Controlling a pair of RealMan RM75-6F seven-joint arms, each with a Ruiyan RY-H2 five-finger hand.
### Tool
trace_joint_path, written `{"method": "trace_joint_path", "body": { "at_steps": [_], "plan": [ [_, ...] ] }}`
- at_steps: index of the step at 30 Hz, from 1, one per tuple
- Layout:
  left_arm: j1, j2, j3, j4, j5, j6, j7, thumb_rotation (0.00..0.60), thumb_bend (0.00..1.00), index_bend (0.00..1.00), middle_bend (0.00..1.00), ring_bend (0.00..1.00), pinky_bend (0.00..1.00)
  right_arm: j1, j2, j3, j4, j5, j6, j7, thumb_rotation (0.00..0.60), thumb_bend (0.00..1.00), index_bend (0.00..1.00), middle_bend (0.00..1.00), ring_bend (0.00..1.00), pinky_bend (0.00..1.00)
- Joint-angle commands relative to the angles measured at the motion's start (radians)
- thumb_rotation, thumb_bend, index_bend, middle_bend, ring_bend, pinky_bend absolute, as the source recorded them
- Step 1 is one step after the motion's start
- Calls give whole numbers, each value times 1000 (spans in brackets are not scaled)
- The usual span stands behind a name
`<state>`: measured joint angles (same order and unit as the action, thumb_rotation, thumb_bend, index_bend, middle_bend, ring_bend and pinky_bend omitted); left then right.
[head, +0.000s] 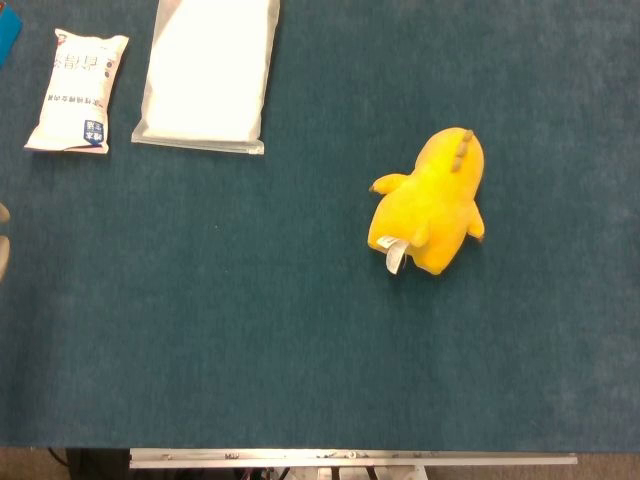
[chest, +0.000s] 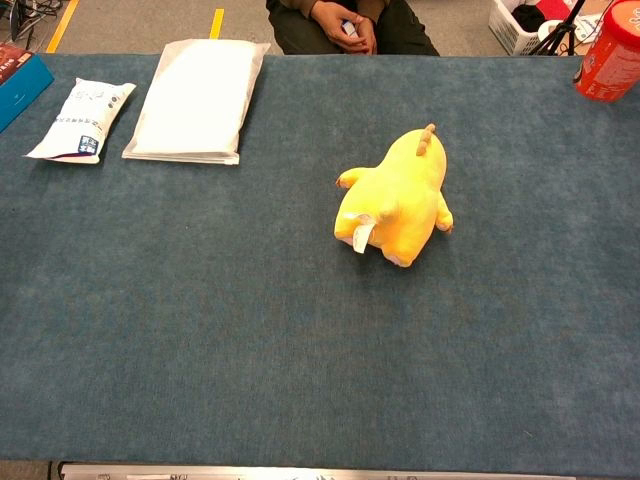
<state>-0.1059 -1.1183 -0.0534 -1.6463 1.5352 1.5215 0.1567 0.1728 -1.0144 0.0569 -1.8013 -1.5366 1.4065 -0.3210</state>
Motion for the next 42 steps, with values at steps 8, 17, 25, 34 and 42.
{"method": "trace_joint_path", "body": {
  "at_steps": [8, 17, 25, 34, 42],
  "plan": [
    [3, 1, 3, -1, -1, 1, 1, 600, 389, 456, 430, 327, 415, 36, -9, 9, -8, -47, -22, 47, 600, 73, 299, 244, 87, 55],
    [5, 2, 4, -6, 9, 11, -6, 600, 389, 456, 430, 327, 415, 186, -32, 27, -56, -125, -196, 105, 600, 73, 389, 275, 100, 55],
    [18, 12, 4, -3, 4, 27, -15, 600, 389, 456, 430, 327, 415, 339, -128, 41, -57, -137, -392, 71, 600, 72, 407, 278, 102, 55],
    [26, 16, 4, 9, -2, 35, -31, 600, 389, 456, 429, 327, 415, 426, -287, 41, 37, -91, -498, -35, 600, 73, 423, 283, 128, 55],
    [28, 19, 1, 18, -4, 36, -43, 600, 389, 455, 430, 327, 415, 473, -359, 59, 115, -7, -544, -60, 600, 72, 433, 290, 127, 55]
  ]
}}
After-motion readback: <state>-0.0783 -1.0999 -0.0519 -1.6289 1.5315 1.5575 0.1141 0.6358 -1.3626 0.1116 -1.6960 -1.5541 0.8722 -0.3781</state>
